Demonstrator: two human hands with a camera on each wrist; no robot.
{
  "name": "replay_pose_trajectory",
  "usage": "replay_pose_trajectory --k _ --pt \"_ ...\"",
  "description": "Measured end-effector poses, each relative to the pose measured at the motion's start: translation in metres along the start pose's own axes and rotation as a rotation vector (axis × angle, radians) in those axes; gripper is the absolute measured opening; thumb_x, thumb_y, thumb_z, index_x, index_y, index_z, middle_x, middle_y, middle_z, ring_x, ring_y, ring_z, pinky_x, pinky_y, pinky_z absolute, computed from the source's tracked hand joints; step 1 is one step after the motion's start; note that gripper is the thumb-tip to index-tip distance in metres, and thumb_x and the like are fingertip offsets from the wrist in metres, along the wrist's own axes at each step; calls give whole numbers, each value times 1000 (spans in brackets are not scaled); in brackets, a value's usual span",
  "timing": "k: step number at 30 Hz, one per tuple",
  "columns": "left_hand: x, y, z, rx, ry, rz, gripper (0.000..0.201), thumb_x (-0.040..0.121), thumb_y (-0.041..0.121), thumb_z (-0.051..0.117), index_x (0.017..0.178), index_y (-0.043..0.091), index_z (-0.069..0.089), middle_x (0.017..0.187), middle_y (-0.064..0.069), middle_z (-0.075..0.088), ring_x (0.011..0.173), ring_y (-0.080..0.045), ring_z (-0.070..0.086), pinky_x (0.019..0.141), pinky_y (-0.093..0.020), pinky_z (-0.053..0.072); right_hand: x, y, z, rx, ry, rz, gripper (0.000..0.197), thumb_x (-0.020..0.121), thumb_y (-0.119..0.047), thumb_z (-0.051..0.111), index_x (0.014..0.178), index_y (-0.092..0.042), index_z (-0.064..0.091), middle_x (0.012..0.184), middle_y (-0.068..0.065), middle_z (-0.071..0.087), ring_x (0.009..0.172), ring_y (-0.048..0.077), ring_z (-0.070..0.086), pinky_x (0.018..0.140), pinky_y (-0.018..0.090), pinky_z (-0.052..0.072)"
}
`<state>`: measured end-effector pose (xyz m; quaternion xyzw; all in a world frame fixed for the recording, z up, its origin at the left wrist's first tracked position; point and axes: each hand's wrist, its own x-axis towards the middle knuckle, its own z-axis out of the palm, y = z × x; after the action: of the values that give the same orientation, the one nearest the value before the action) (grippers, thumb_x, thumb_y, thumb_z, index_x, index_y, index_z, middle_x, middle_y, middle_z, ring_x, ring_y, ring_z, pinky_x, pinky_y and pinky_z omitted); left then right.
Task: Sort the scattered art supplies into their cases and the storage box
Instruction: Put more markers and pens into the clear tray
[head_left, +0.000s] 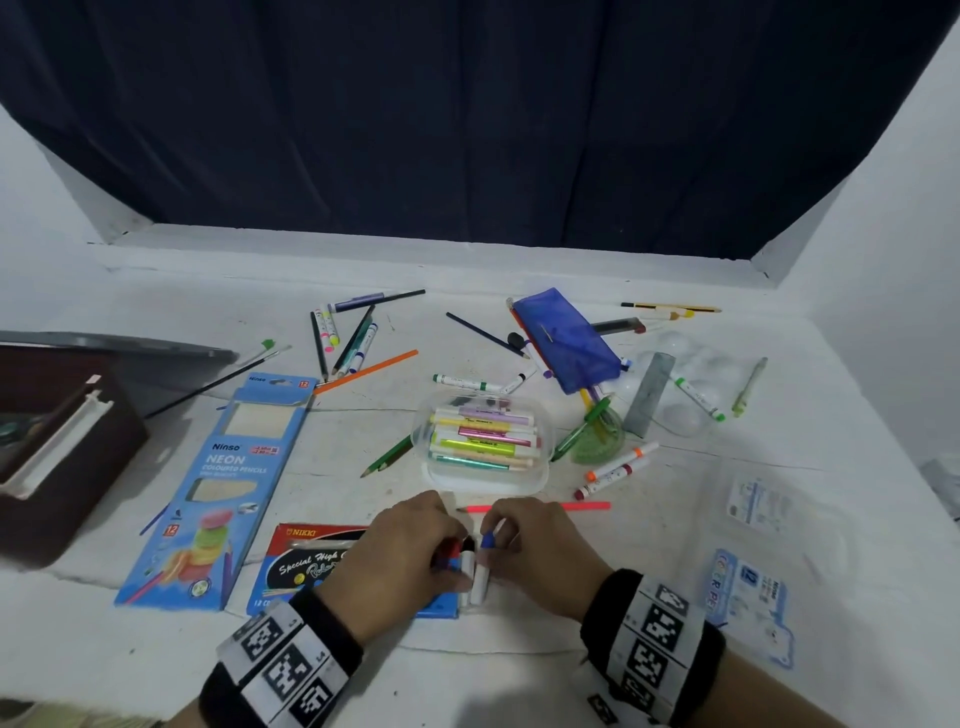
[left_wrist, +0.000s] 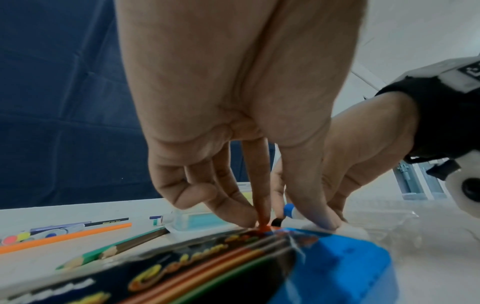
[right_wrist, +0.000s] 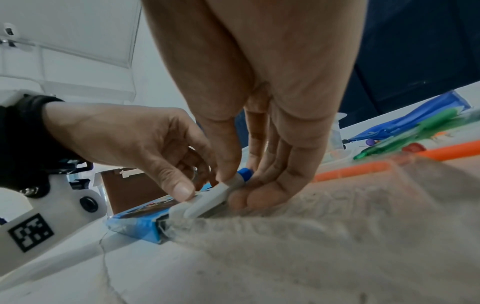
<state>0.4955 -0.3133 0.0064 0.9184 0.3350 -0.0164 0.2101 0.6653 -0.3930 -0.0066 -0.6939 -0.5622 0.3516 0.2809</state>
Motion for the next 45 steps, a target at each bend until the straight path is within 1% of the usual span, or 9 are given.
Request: replay_pose_trajectory --k 5,10,13,16,19,29,37,41,45 --pt "-1 3 1 78 4 3 40 81 55 71 115 34 64 102 12 47 100 -12 50 83 -28 40 -1 -1 2 -157 -3 -41 30 77 -21 80 103 -13 69 83 1 70 62 0 53 63 9 40" --pt "3 7 -4 116 -17 -21 42 80 54 73 115 35 63 111 10 50 101 -13 52 91 -32 45 -4 -7 7 -230 41 -55 33 73 -27 84 99 -15 68 80 -3 70 70 11 63 72 29 55" --pt "5 4 -6 75 -30 -24 43 78 53 76 114 35 63 108 10 49 98 -13 52 89 -31 48 -6 -9 6 -203 39 -73 28 73 -25 83 94 -17 68 81 -2 70 70 14 64 70 29 55" --pt "2 -1 -6 25 -67 -11 48 79 50 77 122 33 62 108 11 45 99 -11 49 87 -26 46 -7 -9 3 -249 17 -90 27 74 -21 82 98 -14 72 91 1 71 77 15 64 71 24 50" --pt "-5 -8 -6 15 -83 50 52 79 54 75 125 35 60 109 11 44 99 -10 47 86 -28 47 -8 -10 4 -281 24 -85 27 73 -21 82 96 -9 72 93 4 70 81 18 62 76 31 50" --pt "-5 -10 0 90 27 79 51 71 59 75 114 35 64 109 12 48 98 -11 48 80 -29 43 -2 -21 8 -505 -73 -78 25 78 -26 78 96 -9 72 95 5 63 88 22 56 68 26 31" --pt "-6 -13 0 67 33 89 48 77 55 73 119 36 61 116 13 52 104 -10 50 88 -29 46 -5 -17 0 -349 -64 -34 41 69 -28 86 105 -16 70 97 -1 68 81 15 62 75 27 50" --pt "-8 -20 -9 -162 95 106 37 78 61 60 107 37 65 107 18 60 98 -4 55 87 -30 50 -16 -11 -8 -162 118 -30 23 78 -26 80 98 -26 70 86 -10 68 72 7 65 65 13 49" --pt "-6 -5 -26 -414 298 164 32 85 65 55 86 35 67 85 19 66 87 -5 62 73 -15 48 -30 -17 -33 -88 349 -62 15 84 -20 74 80 -31 65 77 -13 67 71 6 65 60 8 43"
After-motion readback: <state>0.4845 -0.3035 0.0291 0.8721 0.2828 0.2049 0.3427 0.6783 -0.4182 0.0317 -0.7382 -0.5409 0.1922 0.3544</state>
